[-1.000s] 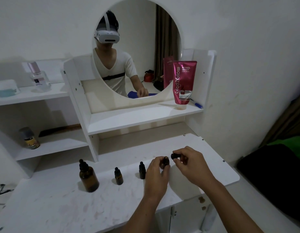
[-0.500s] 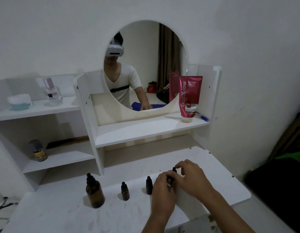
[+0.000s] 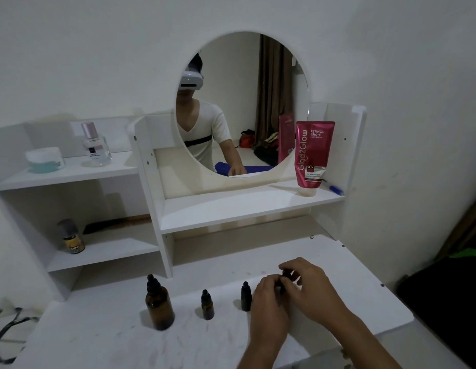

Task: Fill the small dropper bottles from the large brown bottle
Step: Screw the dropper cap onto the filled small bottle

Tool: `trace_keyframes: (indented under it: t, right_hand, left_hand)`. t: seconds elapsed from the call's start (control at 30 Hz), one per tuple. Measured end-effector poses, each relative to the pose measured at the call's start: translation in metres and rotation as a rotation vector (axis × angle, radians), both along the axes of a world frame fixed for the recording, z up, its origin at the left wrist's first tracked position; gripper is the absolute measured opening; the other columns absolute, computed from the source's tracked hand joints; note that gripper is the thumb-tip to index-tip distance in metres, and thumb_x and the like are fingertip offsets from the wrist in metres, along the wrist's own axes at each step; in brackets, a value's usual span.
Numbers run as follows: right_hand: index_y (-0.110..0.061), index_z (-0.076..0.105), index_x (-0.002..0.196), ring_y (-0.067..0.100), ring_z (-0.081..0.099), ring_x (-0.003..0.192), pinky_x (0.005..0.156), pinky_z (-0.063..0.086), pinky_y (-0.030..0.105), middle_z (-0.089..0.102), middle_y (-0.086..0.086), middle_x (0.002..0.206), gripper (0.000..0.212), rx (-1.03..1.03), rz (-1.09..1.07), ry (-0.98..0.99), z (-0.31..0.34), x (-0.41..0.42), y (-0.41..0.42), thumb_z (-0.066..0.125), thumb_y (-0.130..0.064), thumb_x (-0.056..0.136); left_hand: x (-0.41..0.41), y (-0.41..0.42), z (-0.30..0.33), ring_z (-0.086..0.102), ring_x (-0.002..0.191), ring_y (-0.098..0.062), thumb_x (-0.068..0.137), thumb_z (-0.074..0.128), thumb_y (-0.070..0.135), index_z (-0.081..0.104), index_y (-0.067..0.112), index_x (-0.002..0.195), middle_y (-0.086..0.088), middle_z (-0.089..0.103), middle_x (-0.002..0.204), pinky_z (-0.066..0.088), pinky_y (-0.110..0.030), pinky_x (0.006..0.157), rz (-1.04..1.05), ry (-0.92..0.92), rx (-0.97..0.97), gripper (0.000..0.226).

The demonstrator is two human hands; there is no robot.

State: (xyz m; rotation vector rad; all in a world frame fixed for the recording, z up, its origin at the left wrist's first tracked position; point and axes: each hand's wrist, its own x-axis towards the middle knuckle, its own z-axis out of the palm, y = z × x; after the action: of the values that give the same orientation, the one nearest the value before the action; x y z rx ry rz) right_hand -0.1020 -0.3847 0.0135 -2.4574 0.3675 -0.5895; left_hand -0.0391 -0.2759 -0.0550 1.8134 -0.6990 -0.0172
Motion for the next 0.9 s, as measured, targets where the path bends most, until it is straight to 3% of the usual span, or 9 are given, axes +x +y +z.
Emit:
trace_keyframes:
  t: [0.1, 0.2, 0.37, 0.43, 0.53, 0.6, 0.7, 0.8, 0.9]
  right_hand:
    - [-0.031, 0.067, 0.093, 0.003, 0.061, 0.075, 0.071, 0.046, 0.016, 0.061, -0.016, 0.084, 0.012, 0.011, -0.112, 0.007, 0.000, 0.005, 0.005, 0.073, -0.040, 0.089]
    - [-0.036, 0.064, 0.105, 0.002, 0.061, 0.081, 0.073, 0.048, 0.017, 0.061, -0.016, 0.091, 0.022, 0.057, -0.141, -0.015, -0.004, 0.004, 0.004, 0.071, -0.049, 0.089]
    - [-0.030, 0.070, 0.120, -0.002, 0.067, 0.095, 0.084, 0.059, 0.026, 0.069, -0.020, 0.104, 0.030, 0.149, -0.007, -0.118, 0.000, 0.003, -0.001, 0.070, -0.015, 0.094]
    - [-0.031, 0.073, 0.112, -0.001, 0.069, 0.085, 0.080, 0.059, 0.024, 0.071, -0.019, 0.089, 0.021, 0.127, -0.041, -0.098, 0.003, 0.006, 0.000, 0.074, -0.023, 0.093]
    - [-0.036, 0.068, 0.106, 0.002, 0.063, 0.072, 0.069, 0.048, 0.014, 0.061, -0.016, 0.074, 0.021, 0.032, -0.131, -0.004, 0.008, 0.006, -0.001, 0.072, -0.048, 0.090]
    - [-0.037, 0.068, 0.108, 0.003, 0.060, 0.077, 0.069, 0.043, 0.013, 0.058, -0.015, 0.082, 0.023, 0.013, -0.115, 0.016, 0.008, 0.004, -0.001, 0.068, -0.051, 0.091]
    - [-0.034, 0.071, 0.114, 0.004, 0.064, 0.085, 0.074, 0.047, 0.011, 0.060, -0.015, 0.098, 0.019, 0.080, 0.008, 0.015, 0.004, 0.001, -0.005, 0.068, -0.033, 0.095]
    - [-0.034, 0.071, 0.096, 0.003, 0.063, 0.086, 0.072, 0.046, 0.014, 0.061, -0.013, 0.093, 0.008, 0.081, 0.015, 0.020, 0.002, 0.001, -0.005, 0.072, -0.027, 0.093]
    - [-0.029, 0.061, 0.078, 0.006, 0.058, 0.074, 0.066, 0.042, 0.018, 0.059, -0.010, 0.080, 0.025, 0.080, -0.111, 0.036, 0.000, 0.004, -0.004, 0.078, -0.047, 0.083]
  left_hand:
    - [0.000, 0.001, -0.003, 0.063, 0.103, -0.007, 0.096, 0.056, 0.014, 0.062, 0.035, 0.106, 0.018, 0.066, 0.103, 0.048, -0.022, 0.093, 0.007, -0.010, 0.022, 0.025]
    - [-0.001, 0.000, -0.003, 0.062, 0.098, -0.005, 0.097, 0.058, 0.015, 0.062, 0.031, 0.106, 0.017, 0.064, 0.099, 0.033, -0.006, 0.094, 0.022, -0.045, 0.060, 0.019]
    - [0.006, -0.003, -0.008, 0.064, 0.107, -0.005, 0.092, 0.056, 0.022, 0.058, 0.048, 0.104, 0.019, 0.067, 0.108, 0.041, -0.031, 0.110, -0.023, 0.074, 0.037, 0.029]
    - [0.003, -0.002, -0.003, 0.062, 0.106, 0.002, 0.093, 0.055, 0.017, 0.052, 0.050, 0.102, 0.023, 0.066, 0.106, 0.015, -0.016, 0.118, 0.059, 0.004, 0.083, 0.034]
    - [-0.002, 0.000, 0.005, 0.059, 0.099, 0.015, 0.096, 0.054, 0.022, 0.050, 0.048, 0.101, 0.028, 0.065, 0.094, -0.020, -0.014, 0.113, 0.127, -0.093, 0.162, 0.027]
    - [0.000, -0.004, -0.003, 0.061, 0.101, 0.008, 0.094, 0.054, 0.023, 0.054, 0.046, 0.098, 0.024, 0.065, 0.092, -0.011, -0.028, 0.122, 0.062, -0.013, 0.133, 0.023]
    - [0.003, -0.005, -0.006, 0.064, 0.100, -0.006, 0.090, 0.055, 0.026, 0.061, 0.043, 0.099, 0.017, 0.065, 0.093, 0.028, -0.039, 0.120, 0.006, 0.077, 0.002, 0.020]
    - [-0.001, -0.001, 0.000, 0.060, 0.103, 0.008, 0.094, 0.055, 0.025, 0.057, 0.044, 0.100, 0.024, 0.065, 0.096, -0.006, -0.029, 0.121, 0.101, -0.074, 0.112, 0.020]
    - [-0.005, 0.003, 0.005, 0.059, 0.102, 0.010, 0.095, 0.056, 0.024, 0.060, 0.039, 0.102, 0.023, 0.065, 0.096, -0.016, -0.023, 0.116, 0.100, -0.104, 0.149, 0.017]
